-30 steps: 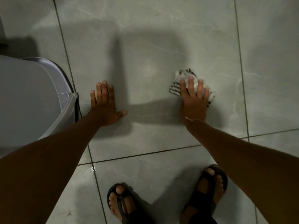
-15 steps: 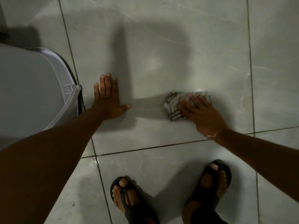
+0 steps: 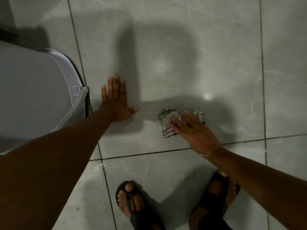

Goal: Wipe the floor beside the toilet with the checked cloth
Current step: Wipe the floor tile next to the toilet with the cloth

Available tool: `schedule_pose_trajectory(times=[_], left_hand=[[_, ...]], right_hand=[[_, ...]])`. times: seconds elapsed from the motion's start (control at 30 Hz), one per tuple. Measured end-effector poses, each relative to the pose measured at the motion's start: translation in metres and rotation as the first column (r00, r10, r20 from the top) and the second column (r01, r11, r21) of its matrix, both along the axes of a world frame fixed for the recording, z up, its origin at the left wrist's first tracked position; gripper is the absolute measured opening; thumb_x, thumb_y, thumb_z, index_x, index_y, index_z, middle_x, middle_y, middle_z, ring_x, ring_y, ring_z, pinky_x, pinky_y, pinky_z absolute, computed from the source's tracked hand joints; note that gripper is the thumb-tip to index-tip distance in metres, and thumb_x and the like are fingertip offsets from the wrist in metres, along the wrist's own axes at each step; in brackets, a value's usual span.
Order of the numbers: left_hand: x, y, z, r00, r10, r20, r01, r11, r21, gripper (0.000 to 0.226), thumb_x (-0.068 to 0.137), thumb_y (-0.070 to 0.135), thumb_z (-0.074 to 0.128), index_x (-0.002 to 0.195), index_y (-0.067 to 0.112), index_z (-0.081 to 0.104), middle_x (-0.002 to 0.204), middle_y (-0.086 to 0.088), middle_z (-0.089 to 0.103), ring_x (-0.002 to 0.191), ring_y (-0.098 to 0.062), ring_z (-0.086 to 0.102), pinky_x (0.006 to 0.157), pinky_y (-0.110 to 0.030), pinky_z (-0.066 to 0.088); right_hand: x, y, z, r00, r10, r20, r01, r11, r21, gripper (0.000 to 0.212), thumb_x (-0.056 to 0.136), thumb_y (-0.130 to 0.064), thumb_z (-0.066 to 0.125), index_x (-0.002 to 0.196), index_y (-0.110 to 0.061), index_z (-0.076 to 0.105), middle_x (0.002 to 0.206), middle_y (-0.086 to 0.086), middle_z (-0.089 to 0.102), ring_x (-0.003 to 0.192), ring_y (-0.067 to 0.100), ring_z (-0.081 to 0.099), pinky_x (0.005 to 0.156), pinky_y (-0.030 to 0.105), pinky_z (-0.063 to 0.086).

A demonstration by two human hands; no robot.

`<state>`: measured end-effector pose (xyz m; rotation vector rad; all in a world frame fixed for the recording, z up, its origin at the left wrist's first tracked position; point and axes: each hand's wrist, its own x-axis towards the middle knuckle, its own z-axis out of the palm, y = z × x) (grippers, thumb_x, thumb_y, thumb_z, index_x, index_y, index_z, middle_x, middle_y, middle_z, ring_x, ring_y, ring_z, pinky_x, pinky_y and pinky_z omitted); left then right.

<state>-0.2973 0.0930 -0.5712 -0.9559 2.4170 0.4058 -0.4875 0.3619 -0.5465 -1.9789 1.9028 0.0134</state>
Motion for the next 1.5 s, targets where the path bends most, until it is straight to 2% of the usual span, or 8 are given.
schedule_pose_trajectory(times=[0.33,0.43,0.6,0.83,1.1,1.23,1.33,1.5], left_hand=[[0.000,-0.001,0.002,1.000,0.006,-0.007,-0.006,1.000,0.023,0.114,0.079,0.069,0.050,0.150,0.006,-0.013,0.160,-0.021,-0.019,0.147,-0.039,-0.020,0.117,-0.055,-0.012],[0.000,-0.001,0.002,1.000,0.003,-0.003,-0.003,1.000,0.025,0.114,0.080,0.070,0.048,0.150,0.006,-0.015,0.160,-0.021,-0.019,0.147,-0.039,-0.021,0.117,-0.055,-0.012],[-0.002,0.001,0.006,1.000,0.014,-0.002,-0.014,1.000,0.018,0.114,0.078,0.073,0.044,0.151,0.005,-0.011,0.160,-0.022,-0.015,0.147,-0.041,-0.016,0.118,-0.055,-0.011],[-0.002,0.001,0.006,1.000,0.012,-0.004,-0.012,1.000,0.024,0.113,0.080,0.069,0.049,0.150,0.006,-0.013,0.160,-0.021,-0.018,0.147,-0.040,-0.019,0.118,-0.056,-0.011],[-0.002,0.002,0.007,1.000,0.011,-0.014,-0.010,1.000,0.029,0.113,0.078,0.073,0.043,0.151,0.005,-0.012,0.160,-0.022,-0.018,0.147,-0.041,-0.018,0.118,-0.056,-0.011],[-0.001,0.000,0.004,1.000,0.013,-0.009,-0.013,0.999,0.043,0.114,0.080,0.070,0.048,0.150,0.007,-0.016,0.160,-0.020,-0.021,0.146,-0.039,-0.023,0.118,-0.056,-0.012],[-0.001,-0.001,0.005,1.000,0.004,-0.008,-0.004,0.999,0.051,0.114,0.080,0.070,0.047,0.150,0.007,-0.016,0.160,-0.020,-0.021,0.146,-0.039,-0.023,0.117,-0.056,-0.013],[-0.002,0.000,0.006,1.000,0.012,0.004,-0.012,0.999,0.042,0.114,0.080,0.069,0.049,0.150,0.006,-0.014,0.160,-0.021,-0.020,0.147,-0.039,-0.021,0.118,-0.056,-0.012]], right_hand=[[-0.045,-0.072,-0.010,0.869,-0.469,-0.160,0.461,0.883,-0.087,0.049,0.096,-0.001,0.026,0.141,-0.008,0.045,0.149,0.019,0.041,0.136,0.050,0.032,0.114,0.059,0.026],[-0.006,-0.079,-0.014,0.937,-0.331,-0.107,0.312,0.936,-0.165,0.055,0.088,0.005,0.030,0.136,-0.009,0.051,0.145,0.017,0.047,0.132,0.052,0.037,0.110,0.061,0.029],[0.012,0.000,-0.003,0.997,-0.057,-0.054,0.056,0.998,-0.013,0.077,0.065,0.015,0.034,0.133,-0.014,0.056,0.141,0.009,0.054,0.127,0.046,0.047,0.103,0.061,0.039],[-0.018,-0.046,-0.005,0.879,-0.466,-0.104,0.471,0.882,0.027,0.076,0.074,0.013,0.047,0.145,-0.013,0.039,0.155,0.012,0.034,0.142,0.046,0.020,0.115,0.060,0.020],[-0.014,-0.039,-0.010,0.973,-0.220,-0.067,0.219,0.976,-0.015,0.072,0.077,0.009,0.039,0.145,-0.016,0.039,0.153,0.009,0.038,0.140,0.045,0.028,0.113,0.060,0.026],[-0.044,-0.082,-0.011,0.783,-0.608,-0.128,0.614,0.789,0.009,0.057,0.091,0.000,0.039,0.146,-0.013,0.035,0.156,0.012,0.031,0.142,0.046,0.021,0.116,0.056,0.019],[-0.048,-0.127,-0.012,0.707,-0.700,-0.097,0.702,0.712,-0.023,0.069,0.082,-0.003,0.042,0.148,-0.015,0.030,0.160,0.010,0.021,0.145,0.045,0.012,0.118,0.050,0.008],[-0.020,-0.129,-0.009,0.870,-0.493,-0.034,0.493,0.870,0.005,0.071,0.080,0.005,0.040,0.148,-0.017,0.032,0.160,0.008,0.022,0.145,0.044,0.012,0.119,0.053,0.009]])
